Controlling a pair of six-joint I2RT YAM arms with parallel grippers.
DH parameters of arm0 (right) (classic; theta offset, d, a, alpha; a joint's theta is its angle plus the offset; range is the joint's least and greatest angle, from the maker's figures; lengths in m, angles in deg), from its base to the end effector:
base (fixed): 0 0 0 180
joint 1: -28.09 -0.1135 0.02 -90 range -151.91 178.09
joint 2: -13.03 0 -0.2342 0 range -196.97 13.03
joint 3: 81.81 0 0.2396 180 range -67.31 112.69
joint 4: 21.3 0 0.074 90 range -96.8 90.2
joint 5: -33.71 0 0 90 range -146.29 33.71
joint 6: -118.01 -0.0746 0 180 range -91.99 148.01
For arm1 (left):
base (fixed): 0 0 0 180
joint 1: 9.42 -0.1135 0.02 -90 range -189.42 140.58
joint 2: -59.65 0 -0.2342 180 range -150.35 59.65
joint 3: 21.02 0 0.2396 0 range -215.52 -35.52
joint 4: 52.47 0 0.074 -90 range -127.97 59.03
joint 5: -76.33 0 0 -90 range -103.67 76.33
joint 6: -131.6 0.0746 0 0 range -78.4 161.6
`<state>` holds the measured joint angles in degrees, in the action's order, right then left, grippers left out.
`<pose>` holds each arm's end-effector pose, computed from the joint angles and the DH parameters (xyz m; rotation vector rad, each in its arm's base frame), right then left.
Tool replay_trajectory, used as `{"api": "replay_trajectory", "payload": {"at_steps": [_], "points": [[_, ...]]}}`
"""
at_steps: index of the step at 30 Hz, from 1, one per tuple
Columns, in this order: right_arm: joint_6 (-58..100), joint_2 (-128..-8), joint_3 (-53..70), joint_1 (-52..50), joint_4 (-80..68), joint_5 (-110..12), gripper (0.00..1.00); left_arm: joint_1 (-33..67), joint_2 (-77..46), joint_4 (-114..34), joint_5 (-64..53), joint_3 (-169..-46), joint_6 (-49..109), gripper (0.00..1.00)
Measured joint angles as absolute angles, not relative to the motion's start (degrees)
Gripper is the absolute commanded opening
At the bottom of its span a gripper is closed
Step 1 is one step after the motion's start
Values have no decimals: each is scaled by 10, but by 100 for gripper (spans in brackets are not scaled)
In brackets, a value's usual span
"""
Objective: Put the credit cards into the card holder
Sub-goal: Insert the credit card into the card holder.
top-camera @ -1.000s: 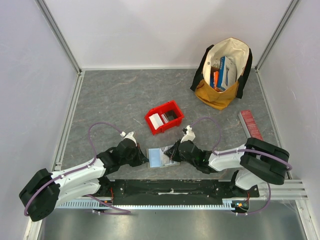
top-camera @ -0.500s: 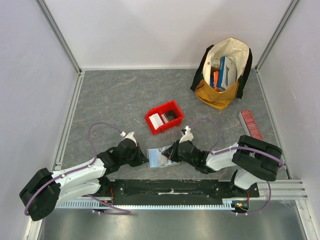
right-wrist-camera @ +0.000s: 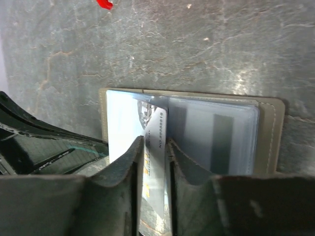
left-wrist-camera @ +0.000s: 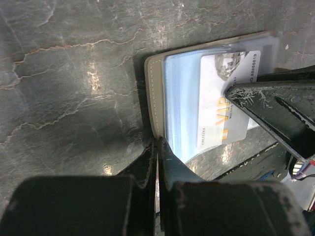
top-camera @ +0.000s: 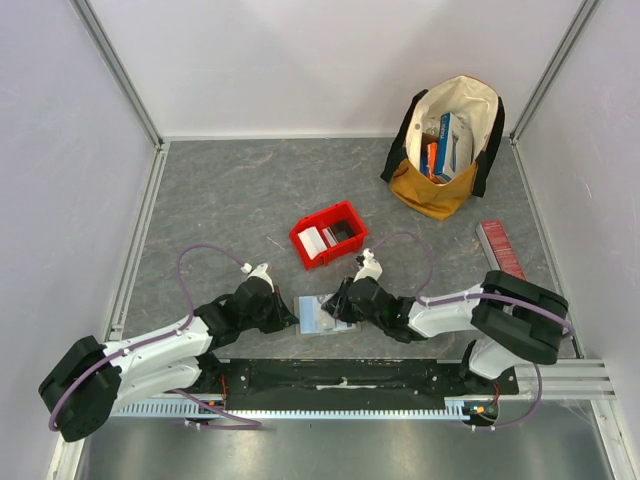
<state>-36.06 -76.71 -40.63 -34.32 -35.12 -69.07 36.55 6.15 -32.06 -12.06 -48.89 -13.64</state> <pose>0.1527 0.2566 0.0845 0.1712 2.3401 0.9767 0.1374 -0.1451 0.0912 -0.1920 2.5472 -0.8195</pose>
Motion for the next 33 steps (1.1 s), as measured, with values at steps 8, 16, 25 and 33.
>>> {"api": "replay_trajectory", "payload": {"at_steps": [8,16,25,33], "points": [[-329,-715,-386,-347,-238,-739,43,366,61,-328,-120,-489,-136,2],[-320,-716,-383,-347,-229,-741,39,366,62,-328,-120,-489,-136,2],[-316,-757,-378,-346,-283,-689,32,366,61,-328,-120,-489,-136,2],[-299,-772,-369,-343,-295,-657,24,366,61,-319,-121,-489,-136,2]]}}
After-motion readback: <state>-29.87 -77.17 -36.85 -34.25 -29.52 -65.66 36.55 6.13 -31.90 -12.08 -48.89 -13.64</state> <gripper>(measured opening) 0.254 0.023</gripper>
